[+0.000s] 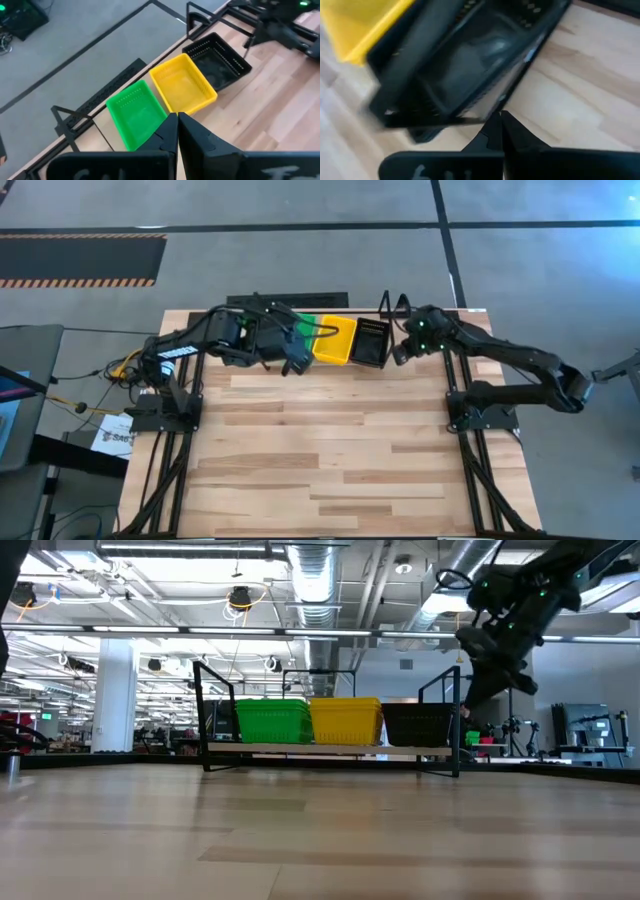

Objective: Stack baskets on shelf by color
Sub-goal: Adjust the stacked colored bins on the shelf

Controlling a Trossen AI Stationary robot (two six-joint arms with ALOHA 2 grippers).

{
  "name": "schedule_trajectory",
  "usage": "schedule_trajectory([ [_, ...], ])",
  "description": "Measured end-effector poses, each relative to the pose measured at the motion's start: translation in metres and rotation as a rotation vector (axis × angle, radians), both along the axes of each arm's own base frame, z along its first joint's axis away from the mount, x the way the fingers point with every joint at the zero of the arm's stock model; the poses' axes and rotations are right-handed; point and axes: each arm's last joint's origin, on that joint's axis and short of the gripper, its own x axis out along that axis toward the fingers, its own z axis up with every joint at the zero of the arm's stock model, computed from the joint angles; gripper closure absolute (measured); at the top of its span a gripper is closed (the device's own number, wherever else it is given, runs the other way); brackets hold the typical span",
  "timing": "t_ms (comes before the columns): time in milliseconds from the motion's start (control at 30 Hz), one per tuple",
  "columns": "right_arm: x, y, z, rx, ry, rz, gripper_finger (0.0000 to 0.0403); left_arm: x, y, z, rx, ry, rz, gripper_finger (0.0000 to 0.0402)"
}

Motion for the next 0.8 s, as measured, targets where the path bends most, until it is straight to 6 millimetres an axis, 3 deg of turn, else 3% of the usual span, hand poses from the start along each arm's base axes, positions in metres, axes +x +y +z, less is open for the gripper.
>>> schedule_trajectory([
  [367,-0.008,-0.027,-0.008,-0.033,0.014,-0.045,0.0403,0.000,-0.003,0.000,0.001,-0.004,-0.003,0.0401],
  [800,0.012,-0.046,-0.025,-0.044,-0.046,0.009,0.0403,0.000,-0.003,0.000,-0.013,-0.020,0.012,0.0401],
])
